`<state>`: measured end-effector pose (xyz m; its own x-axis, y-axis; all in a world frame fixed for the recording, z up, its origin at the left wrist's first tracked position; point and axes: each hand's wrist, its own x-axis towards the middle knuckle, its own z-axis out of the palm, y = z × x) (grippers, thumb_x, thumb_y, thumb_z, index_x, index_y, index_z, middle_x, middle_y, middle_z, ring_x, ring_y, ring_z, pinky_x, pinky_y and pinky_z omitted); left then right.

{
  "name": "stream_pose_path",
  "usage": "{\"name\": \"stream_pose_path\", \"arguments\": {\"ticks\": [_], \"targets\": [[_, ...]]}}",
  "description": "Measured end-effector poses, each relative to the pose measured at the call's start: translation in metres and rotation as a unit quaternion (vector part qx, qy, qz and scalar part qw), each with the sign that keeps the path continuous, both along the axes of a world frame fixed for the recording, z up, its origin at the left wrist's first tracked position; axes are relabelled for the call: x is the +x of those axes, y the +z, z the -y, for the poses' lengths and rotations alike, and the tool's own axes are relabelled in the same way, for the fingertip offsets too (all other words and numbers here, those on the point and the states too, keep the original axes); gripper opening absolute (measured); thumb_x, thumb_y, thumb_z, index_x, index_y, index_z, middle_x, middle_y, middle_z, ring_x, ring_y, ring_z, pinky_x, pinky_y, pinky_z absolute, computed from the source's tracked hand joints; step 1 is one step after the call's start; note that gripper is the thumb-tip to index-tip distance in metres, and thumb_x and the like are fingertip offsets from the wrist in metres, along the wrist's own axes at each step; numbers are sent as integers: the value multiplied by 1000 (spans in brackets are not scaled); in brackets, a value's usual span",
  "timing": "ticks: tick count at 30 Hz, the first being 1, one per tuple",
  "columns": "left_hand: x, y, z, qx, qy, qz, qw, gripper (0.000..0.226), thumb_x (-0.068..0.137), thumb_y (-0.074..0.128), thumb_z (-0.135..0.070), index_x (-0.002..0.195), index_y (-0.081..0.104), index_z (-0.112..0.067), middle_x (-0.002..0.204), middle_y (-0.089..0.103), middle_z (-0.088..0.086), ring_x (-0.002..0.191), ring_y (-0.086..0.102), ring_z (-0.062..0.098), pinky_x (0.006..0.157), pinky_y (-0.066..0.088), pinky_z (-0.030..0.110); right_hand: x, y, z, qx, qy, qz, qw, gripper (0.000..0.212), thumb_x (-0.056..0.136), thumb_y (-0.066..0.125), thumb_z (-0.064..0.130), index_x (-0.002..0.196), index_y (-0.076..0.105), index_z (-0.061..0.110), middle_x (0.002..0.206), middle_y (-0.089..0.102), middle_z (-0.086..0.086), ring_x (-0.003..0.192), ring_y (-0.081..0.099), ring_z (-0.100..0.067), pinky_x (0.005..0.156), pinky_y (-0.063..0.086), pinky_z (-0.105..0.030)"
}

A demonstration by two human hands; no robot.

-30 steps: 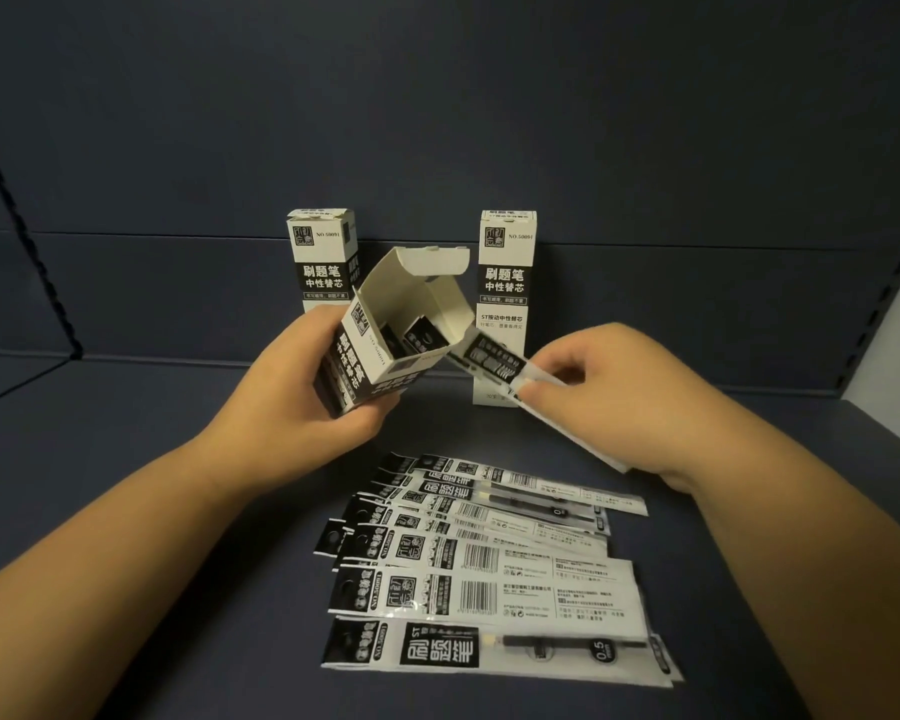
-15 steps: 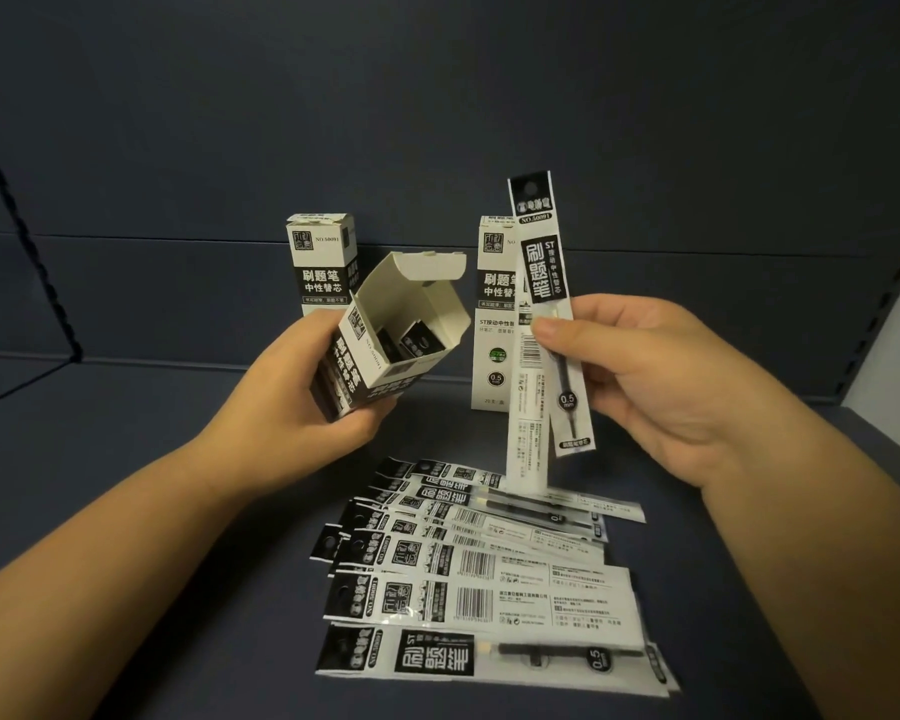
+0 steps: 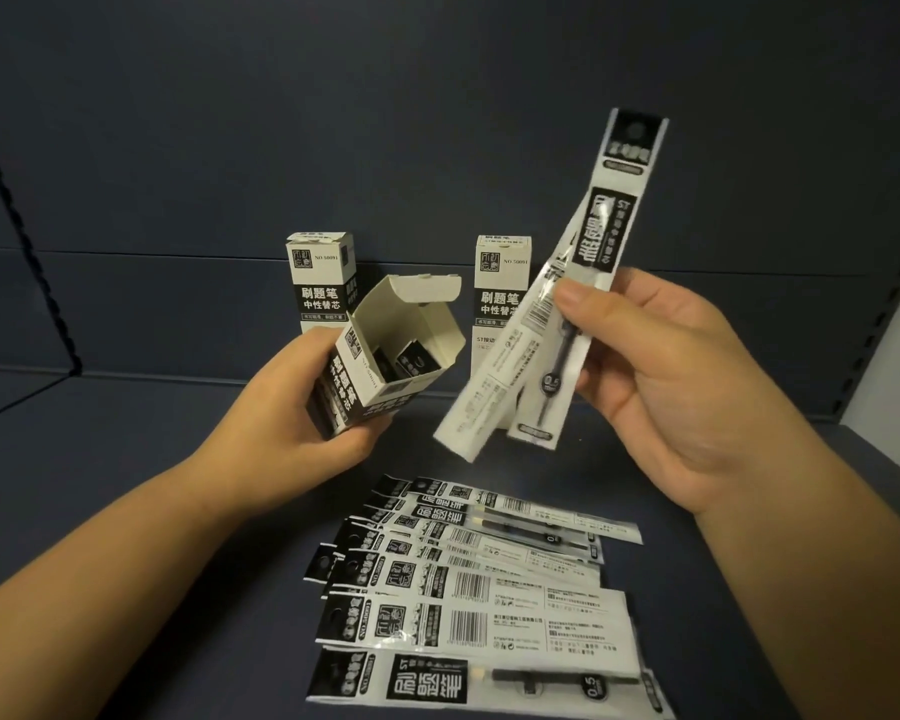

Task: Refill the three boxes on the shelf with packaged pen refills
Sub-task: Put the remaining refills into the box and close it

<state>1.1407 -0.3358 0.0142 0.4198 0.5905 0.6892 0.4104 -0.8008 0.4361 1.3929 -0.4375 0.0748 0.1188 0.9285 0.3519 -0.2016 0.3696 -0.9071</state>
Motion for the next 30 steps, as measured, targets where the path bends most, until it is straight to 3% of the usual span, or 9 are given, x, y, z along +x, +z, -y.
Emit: {"name": "stream_pose_path", "arguments": {"ticks": [5,13,18,23,28,30], "targets": [[-2,-1,-2,-2,-1,-10,1000,60,75,71,-45,131,52,-36,121,62,-16,114,60,9,91,50,22,-10,-1,4,65,-19,-15,998,7,93,65,12,99,68,12,96,78,-8,91,75,-22,64,58,-25],[-1,-2,-4,-2,-4,-25,1000,59,78,76,-32,133,54,-27,122,62,-12,114,61,12,89,52,27,-19,0,12,134,-97,-28,986,9,93,66,6,92,66,15,92,79,-4,85,77,-20,58,57,-22],[1,-2,-1,14,-8,-54,998,54,76,71,-43,126,55,-29,115,59,-18,109,60,9,82,48,15,-22,-4,11,124,-112,-31,986,9,91,68,8,90,68,17,92,79,0,84,78,-16,61,58,-21],[2,-1,0,25,-8,-56,998,52,76,72,-42,124,55,-30,113,59,-19,107,60,9,82,49,17,-27,-8,9,119,-124,2,985,8,89,71,11,93,69,18,95,79,1,87,77,-17,65,59,-23],[3,-1,1,28,-13,-55,998,51,77,71,-43,124,56,-30,113,59,-18,107,60,11,83,50,23,-33,-18,6,59,-107,136,983,14,87,76,26,100,74,24,95,78,11,87,74,-5,77,57,-28],[3,-1,1,27,-15,-54,998,53,77,70,-43,126,56,-28,114,60,-16,108,60,12,84,50,25,-31,-23,-1,32,-88,182,979,21,86,77,34,105,74,26,98,77,16,92,72,1,83,55,-25]]}}
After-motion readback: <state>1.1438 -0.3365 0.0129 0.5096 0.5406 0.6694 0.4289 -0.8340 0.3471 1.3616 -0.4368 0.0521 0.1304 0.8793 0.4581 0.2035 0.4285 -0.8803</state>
